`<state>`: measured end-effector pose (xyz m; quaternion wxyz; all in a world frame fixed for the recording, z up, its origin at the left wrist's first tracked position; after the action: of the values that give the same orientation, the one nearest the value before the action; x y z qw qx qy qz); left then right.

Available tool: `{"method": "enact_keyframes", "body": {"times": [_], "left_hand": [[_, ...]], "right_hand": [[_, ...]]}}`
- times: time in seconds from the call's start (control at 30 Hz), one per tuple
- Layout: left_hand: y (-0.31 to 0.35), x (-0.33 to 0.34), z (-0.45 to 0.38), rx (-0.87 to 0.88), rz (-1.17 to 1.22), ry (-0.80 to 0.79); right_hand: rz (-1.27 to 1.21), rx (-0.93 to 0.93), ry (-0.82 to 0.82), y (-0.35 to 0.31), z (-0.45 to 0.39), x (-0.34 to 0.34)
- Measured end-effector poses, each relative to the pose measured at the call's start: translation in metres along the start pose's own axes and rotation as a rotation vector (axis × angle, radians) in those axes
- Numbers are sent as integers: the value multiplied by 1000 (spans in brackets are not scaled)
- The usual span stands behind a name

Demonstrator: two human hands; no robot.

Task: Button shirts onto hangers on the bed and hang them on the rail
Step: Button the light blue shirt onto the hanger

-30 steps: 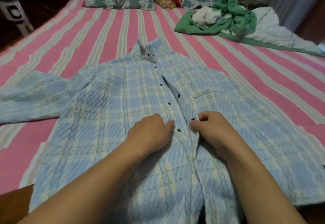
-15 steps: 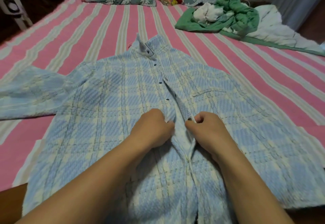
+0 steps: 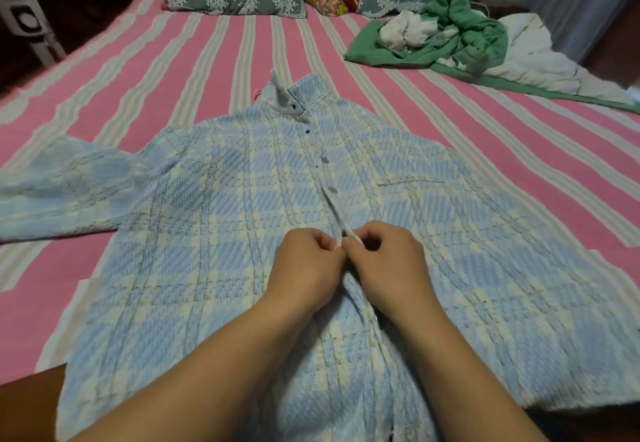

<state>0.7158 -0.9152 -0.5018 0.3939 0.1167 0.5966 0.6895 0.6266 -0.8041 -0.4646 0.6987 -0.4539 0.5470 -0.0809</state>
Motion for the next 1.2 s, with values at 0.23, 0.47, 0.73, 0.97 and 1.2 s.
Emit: {"method": "enact_keyframes", "body": {"times": [0.23, 0.47, 0.73, 0.97, 1.2], "left_hand": [[-6, -1, 1, -88, 231, -37], [-7, 0, -1, -63, 233, -72], [-13, 3, -7, -83, 234, -130], [-20, 4, -10, -102, 272, -95], [-12, 0, -7, -41, 180, -60]], "right_hand": [[-103, 81, -44, 17, -8, -2], [28, 2, -51, 10, -7, 1], [28, -45, -97, 9, -4, -4], [270, -194, -63, -3, 0, -2], [374, -297, -3, -13, 6, 2]]}}
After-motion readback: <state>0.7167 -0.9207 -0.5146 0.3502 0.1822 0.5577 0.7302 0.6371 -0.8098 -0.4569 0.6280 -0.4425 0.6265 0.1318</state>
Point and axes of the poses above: each hand's wrist, its own z-axis away from the middle knuckle, its own x-axis out of the palm, y = z × x, the point moved 9 cm from there along -z, towards the middle knuckle, and after that the axes turned 4 degrees about z, right-handed, at the moved point
